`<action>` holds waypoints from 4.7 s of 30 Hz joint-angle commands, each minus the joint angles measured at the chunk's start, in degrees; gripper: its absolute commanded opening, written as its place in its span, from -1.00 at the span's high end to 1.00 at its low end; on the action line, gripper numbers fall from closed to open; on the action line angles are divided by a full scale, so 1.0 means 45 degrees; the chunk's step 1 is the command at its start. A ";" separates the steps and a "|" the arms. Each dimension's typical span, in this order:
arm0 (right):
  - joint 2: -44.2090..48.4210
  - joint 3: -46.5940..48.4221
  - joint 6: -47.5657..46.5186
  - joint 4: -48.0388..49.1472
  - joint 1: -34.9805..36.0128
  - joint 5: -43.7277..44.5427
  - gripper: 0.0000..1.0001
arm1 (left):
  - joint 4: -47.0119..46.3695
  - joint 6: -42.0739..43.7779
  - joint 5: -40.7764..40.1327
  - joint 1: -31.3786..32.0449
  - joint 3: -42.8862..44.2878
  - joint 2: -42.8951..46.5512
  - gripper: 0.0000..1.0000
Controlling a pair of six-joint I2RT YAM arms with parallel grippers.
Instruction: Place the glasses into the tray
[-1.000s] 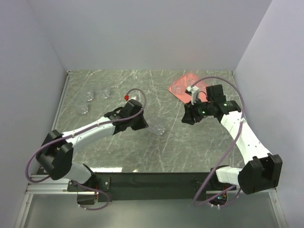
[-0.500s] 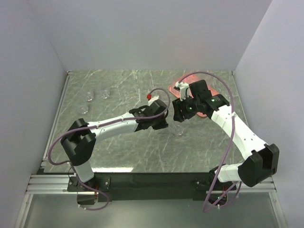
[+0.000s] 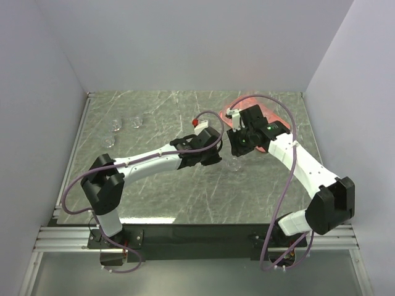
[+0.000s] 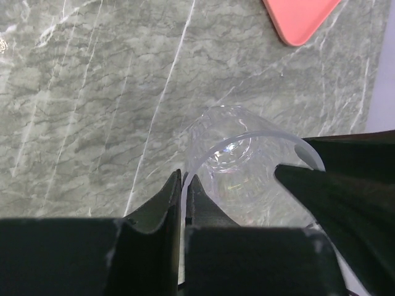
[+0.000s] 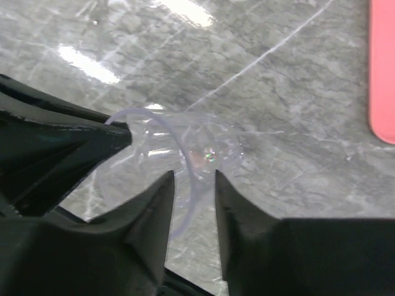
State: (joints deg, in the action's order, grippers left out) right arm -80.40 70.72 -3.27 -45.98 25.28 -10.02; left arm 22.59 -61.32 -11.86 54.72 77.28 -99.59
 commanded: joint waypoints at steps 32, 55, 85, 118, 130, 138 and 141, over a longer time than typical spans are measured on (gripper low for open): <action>-0.0765 0.0671 -0.2126 0.0878 -0.3701 -0.3223 1.00 | -0.4570 0.2961 0.1053 0.0009 -0.3928 0.4142 -0.70; -0.5218 0.4049 0.1194 0.4767 -0.5910 0.0389 1.00 | -0.2012 0.9054 -0.1171 -0.4366 -0.5998 1.0235 -0.99; -0.8871 0.7077 0.4027 0.5588 -0.5735 0.2051 0.96 | -0.1953 1.0560 -0.4279 -0.4445 -0.7563 1.2580 -0.99; -0.5730 0.4660 0.3305 0.5920 -0.5676 0.1544 0.10 | -0.2207 1.0112 -0.3771 -0.4835 -0.7855 1.2932 -0.99; -0.0770 0.0910 -0.1042 0.4163 -0.5676 -0.2571 0.07 | -0.2618 0.7538 -0.2229 -0.7450 -0.7525 1.1784 -0.99; 0.2845 -0.2858 -0.3590 0.3733 -0.5676 -0.5289 -0.01 | -0.1954 0.4801 0.0114 -1.1063 -0.6158 0.9399 -0.99; 0.3374 -0.3584 -0.3844 0.3461 -0.5676 -0.6225 -0.01 | -0.1447 0.3727 0.0428 -1.2040 -0.5514 0.8403 -0.99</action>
State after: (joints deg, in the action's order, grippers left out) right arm -67.00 57.10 -16.12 -28.93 -0.36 -31.11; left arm 15.38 -37.41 -13.98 3.75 47.92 -59.83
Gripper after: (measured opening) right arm 0.505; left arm 0.995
